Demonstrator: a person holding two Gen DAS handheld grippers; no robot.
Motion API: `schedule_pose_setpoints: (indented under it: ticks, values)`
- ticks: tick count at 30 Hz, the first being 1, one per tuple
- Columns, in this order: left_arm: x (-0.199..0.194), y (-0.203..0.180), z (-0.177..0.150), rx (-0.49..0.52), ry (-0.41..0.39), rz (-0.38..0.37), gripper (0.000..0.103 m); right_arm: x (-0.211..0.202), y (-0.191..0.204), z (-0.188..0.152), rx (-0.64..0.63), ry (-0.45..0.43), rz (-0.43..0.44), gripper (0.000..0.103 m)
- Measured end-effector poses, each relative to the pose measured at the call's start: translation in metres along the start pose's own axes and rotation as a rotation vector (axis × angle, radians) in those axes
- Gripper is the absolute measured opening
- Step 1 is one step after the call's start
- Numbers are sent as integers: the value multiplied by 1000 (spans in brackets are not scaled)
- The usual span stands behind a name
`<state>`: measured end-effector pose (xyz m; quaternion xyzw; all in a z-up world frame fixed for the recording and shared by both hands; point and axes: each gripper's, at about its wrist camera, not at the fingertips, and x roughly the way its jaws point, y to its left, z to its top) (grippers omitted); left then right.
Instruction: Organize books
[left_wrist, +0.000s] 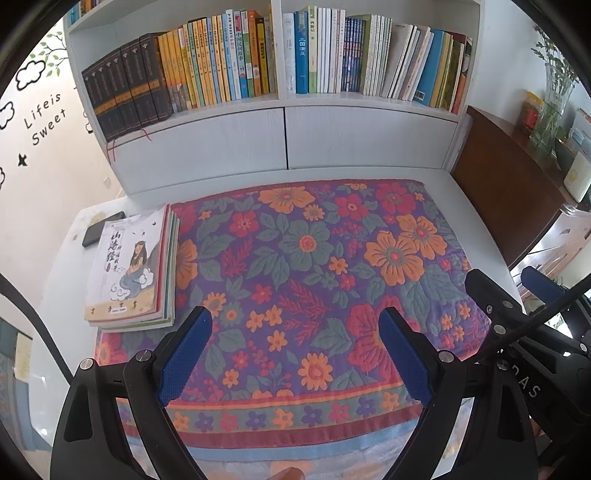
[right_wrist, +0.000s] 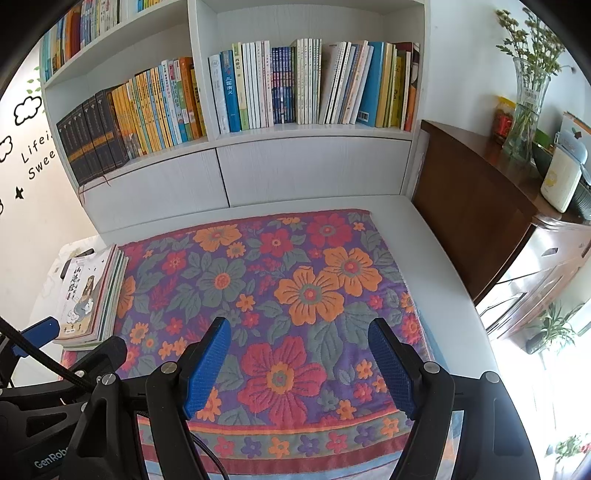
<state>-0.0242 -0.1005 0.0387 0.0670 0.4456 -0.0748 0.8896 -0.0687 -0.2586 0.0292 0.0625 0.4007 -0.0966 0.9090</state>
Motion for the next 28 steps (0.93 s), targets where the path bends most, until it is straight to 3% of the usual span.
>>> schedule_pose_setpoints:
  ticks: [7,28]
  values:
    - [2,-2,3,5,-2,21,91,-2,-1,5,-2,-24,1,75]
    - [21,4,-4,2,31,64,91,8,2,0,-11,17,14,75]
